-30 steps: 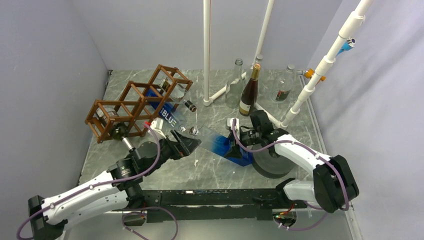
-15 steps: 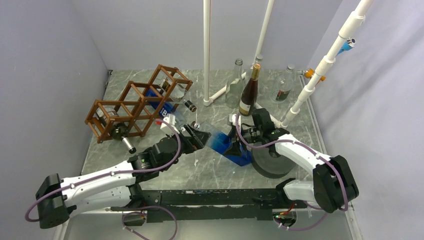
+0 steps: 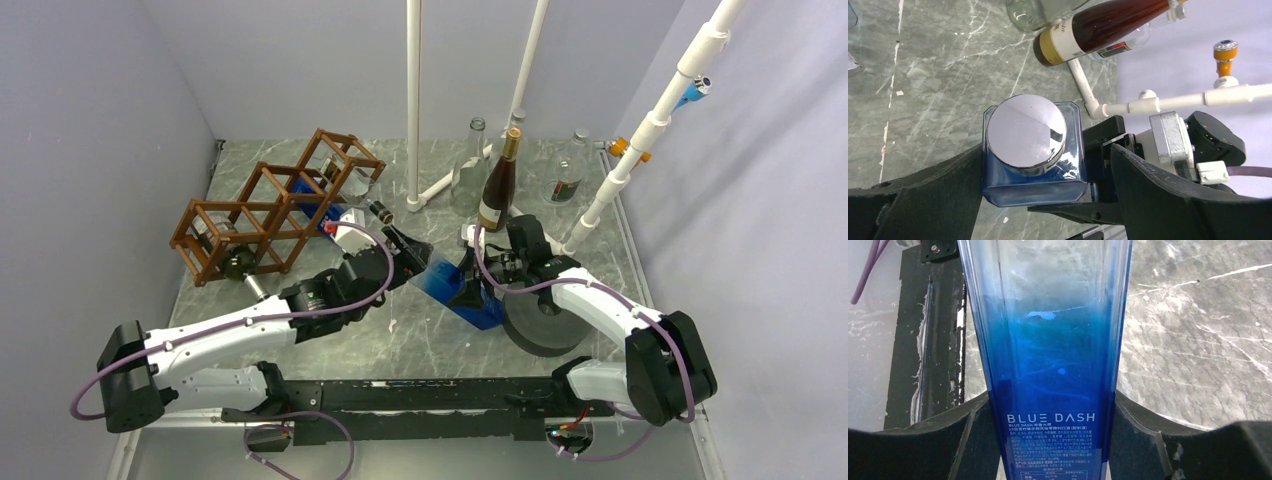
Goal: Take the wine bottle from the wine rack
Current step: Place the wine bottle at the center of the board.
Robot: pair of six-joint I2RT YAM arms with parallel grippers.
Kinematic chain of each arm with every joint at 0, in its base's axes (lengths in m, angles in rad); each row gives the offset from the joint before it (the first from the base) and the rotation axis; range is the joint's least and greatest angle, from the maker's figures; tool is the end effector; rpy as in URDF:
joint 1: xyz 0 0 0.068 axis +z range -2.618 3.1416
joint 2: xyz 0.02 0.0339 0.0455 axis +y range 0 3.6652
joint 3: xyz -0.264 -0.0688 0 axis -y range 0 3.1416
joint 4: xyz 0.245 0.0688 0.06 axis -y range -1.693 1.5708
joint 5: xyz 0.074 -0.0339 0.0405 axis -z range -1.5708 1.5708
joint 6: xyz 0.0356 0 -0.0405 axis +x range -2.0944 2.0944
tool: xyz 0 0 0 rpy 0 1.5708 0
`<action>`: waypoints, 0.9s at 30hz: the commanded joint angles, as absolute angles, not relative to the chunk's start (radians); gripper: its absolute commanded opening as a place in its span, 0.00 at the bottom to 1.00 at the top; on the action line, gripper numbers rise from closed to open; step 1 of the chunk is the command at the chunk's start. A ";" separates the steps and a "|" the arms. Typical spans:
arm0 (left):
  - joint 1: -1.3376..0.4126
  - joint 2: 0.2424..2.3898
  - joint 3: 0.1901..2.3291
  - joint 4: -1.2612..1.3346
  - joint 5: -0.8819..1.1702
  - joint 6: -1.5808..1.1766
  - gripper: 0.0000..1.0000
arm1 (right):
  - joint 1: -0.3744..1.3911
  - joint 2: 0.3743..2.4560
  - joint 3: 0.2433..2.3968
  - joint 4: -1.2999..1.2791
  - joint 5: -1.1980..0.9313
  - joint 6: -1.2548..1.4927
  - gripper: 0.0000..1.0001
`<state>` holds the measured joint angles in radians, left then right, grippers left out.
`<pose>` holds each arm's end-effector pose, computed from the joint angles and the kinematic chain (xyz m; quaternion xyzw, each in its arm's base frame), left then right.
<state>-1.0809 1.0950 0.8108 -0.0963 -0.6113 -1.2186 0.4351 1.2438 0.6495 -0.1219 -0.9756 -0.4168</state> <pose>0.1342 -0.2082 0.2988 -0.2226 0.7762 -0.3861 0.4459 0.2076 0.1290 0.2144 -0.5091 0.6519 0.4299 0.3622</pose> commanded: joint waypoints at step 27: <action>-1.091 1.130 0.834 0.125 -0.670 -0.995 0.00 | 0.428 1.219 0.685 -0.070 -1.076 -0.473 0.61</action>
